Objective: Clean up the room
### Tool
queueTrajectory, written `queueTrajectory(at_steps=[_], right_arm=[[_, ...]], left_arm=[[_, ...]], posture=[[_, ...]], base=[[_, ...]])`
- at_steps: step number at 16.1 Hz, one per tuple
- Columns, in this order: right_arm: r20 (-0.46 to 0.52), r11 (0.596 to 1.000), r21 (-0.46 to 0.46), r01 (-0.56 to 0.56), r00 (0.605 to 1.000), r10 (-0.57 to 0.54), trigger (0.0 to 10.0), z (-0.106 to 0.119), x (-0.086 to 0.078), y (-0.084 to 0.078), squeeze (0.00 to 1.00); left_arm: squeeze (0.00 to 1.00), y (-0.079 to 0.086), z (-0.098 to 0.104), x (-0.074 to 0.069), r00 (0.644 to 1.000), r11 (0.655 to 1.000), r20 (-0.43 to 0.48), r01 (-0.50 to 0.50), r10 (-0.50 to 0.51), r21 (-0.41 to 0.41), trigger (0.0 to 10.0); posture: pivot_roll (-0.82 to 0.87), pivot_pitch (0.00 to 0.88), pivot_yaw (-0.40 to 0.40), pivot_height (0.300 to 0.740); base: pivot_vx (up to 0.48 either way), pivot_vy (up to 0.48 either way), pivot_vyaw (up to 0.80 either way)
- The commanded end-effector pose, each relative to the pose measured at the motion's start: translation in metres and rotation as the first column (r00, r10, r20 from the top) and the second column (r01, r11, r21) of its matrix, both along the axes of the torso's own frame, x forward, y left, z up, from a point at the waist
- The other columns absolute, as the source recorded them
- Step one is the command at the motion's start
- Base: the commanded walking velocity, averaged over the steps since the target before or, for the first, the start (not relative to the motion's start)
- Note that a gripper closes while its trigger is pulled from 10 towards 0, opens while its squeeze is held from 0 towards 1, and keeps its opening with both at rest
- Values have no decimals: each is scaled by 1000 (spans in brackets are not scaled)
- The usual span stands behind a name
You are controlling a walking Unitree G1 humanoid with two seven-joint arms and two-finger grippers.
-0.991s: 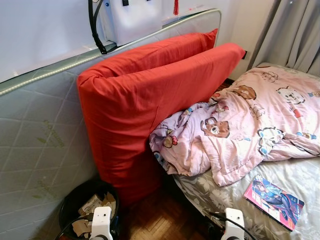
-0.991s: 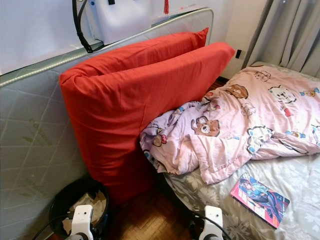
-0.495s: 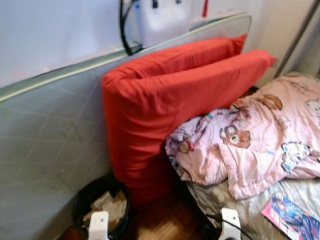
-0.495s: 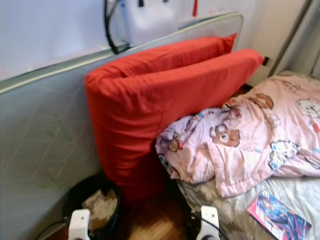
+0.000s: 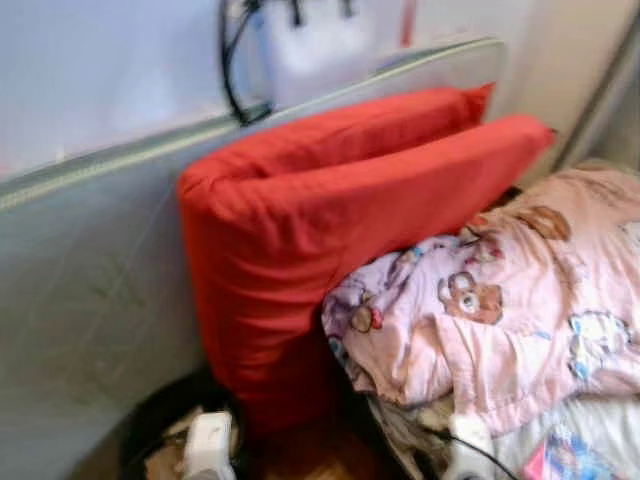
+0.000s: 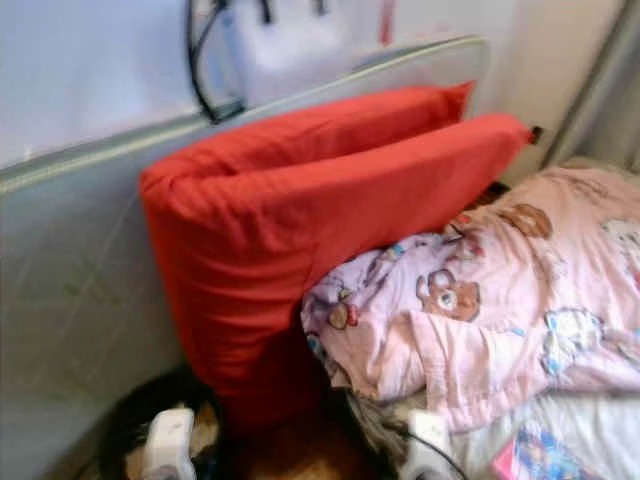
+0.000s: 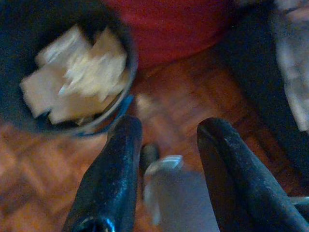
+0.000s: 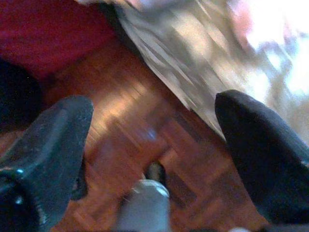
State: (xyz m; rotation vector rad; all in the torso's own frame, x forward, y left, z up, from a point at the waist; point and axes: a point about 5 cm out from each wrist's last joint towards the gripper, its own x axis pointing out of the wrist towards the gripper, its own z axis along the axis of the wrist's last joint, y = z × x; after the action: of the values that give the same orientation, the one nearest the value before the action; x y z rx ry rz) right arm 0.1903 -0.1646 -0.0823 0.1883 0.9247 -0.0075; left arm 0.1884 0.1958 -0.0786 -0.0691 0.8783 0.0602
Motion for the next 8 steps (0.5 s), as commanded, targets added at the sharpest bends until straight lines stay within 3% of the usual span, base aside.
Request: queueTrajectory(at_steps=[1, 7, 8], right_arm=[[-15, 1000, 0, -7, 1000, 7, 10000, -2, -4, 1, 0], [-20, 1000, -6, 12, 1000, -12, 10000, -2, -4, 0, 0], [-22, 1000, -8, 16, 1000, -17, 10000, -2, -4, -1, 0]], left_arm=[[0, -2, 1, 2, 1000, 1000, 4, -7, 7, -12, 10000], [0, -3, 1, 2, 1000, 1000, 13, -9, 9, -19, 10000], [0, -3, 1, 2, 1000, 1000, 12, -10, 10, -19, 10000]], posture=[[-41, 0, -12, 740], [-41, 0, -13, 740], [-41, 0, -13, 740]], base=[[0, 0, 0], [0, 0, 0], [0, 0, -788]])
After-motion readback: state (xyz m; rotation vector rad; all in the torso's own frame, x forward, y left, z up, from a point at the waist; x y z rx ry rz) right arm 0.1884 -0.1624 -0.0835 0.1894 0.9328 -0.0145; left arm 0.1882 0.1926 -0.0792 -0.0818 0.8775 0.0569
